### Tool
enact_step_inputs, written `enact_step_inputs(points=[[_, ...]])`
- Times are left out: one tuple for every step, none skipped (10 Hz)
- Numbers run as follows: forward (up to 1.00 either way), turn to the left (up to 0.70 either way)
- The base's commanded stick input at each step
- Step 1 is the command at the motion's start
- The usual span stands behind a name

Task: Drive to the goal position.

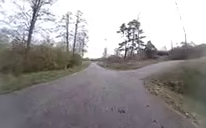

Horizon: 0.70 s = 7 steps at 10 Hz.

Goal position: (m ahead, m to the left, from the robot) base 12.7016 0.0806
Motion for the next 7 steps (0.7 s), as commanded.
enact_step_inputs(points=[[0.7, 0.0], [0.7, 0.0], [0.7, 0.0], [0.7, 0.0], [0.7, 0.0], [0.7, 0.0], [0.7, 0.0]])
